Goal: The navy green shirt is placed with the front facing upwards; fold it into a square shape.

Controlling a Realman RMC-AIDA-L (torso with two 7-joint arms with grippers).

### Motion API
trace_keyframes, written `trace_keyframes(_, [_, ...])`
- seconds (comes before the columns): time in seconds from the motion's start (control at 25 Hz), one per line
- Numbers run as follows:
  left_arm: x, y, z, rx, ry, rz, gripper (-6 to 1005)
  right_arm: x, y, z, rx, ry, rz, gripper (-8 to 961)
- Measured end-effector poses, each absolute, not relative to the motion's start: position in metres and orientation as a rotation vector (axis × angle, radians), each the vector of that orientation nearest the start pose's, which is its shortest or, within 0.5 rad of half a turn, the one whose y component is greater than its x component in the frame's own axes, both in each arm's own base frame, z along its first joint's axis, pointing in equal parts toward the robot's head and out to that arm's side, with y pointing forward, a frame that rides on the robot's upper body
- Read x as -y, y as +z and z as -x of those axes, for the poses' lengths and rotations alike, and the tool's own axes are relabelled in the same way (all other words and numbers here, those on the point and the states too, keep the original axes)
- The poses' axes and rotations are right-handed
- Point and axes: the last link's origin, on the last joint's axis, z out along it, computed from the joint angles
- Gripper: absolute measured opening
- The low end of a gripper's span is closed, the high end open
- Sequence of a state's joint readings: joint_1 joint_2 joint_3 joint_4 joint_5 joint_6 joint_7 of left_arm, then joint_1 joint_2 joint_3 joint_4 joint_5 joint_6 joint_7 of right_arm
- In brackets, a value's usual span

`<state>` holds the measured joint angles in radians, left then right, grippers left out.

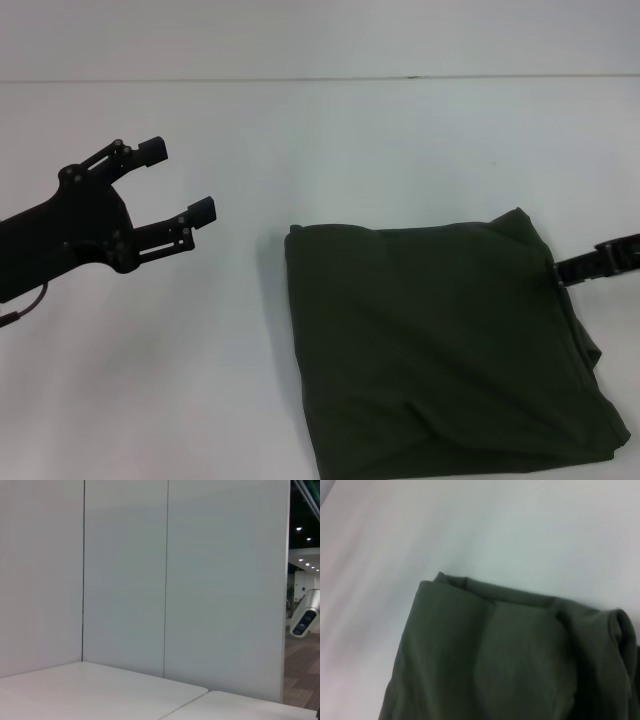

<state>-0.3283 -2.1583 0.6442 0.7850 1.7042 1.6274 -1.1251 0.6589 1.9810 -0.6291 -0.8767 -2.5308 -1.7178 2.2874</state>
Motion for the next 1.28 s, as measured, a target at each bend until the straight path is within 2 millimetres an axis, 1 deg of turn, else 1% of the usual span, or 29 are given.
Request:
trace_keyframes(0.12, [-0.295, 0.027, 0.272, 0.352, -0.948, 2.402, 934, -0.353, 0.053, -0.272, -1.55, 0.091, 2.521, 643])
trace_keyframes(0.36, [-0.295, 0.026, 0.273, 0.353, -0.949, 2.401, 934, -0.355, 0.043, -0.274, -1.545, 0.094, 2.504, 600])
trace_keyframes(0.52, [-0.295, 0.026, 0.273, 0.354, -0.948, 2.401, 934, -0.354, 0.041, -0.277, -1.549, 0.079, 2.494, 572])
trace_keyframes(0.92, [-0.296, 0.027, 0.273, 0.355, -0.942, 2.397, 934, -0.353, 0.043, -0.28, -1.548, 0.09, 2.482, 379])
trace_keyframes(1.16, [-0.296, 0.027, 0.273, 0.353, -0.942, 2.398, 934, -0.357, 0.044, -0.282, -1.514, 0.094, 2.465, 135])
trace_keyframes(1.24, [-0.296, 0.026, 0.273, 0.354, -0.942, 2.397, 934, -0.358, 0.045, -0.282, -1.495, 0.099, 2.469, 10])
trace_keyframes(1.28, [-0.296, 0.026, 0.273, 0.354, -0.942, 2.397, 934, -0.358, 0.046, -0.281, -1.487, 0.103, 2.471, 10])
